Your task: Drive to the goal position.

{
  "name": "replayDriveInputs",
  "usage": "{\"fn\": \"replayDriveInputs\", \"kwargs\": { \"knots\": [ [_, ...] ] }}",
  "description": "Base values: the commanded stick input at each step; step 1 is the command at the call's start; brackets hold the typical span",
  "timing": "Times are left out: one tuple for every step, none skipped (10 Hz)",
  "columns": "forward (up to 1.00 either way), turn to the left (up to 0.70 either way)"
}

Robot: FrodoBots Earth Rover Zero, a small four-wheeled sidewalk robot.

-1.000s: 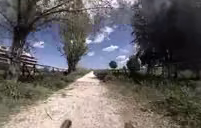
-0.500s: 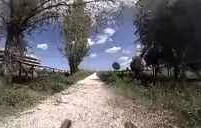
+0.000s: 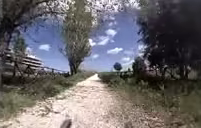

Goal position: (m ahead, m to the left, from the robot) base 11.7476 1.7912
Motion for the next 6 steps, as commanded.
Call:
{"fn": "replayDriveInputs", "kwargs": {
  "knots": [
    [0.85, 0.00],
    [0.85, 0.00],
    [0.85, 0.00],
    [0.85, 0.00],
    [0.85, 0.00],
    [0.85, 0.00]
  ]
}}
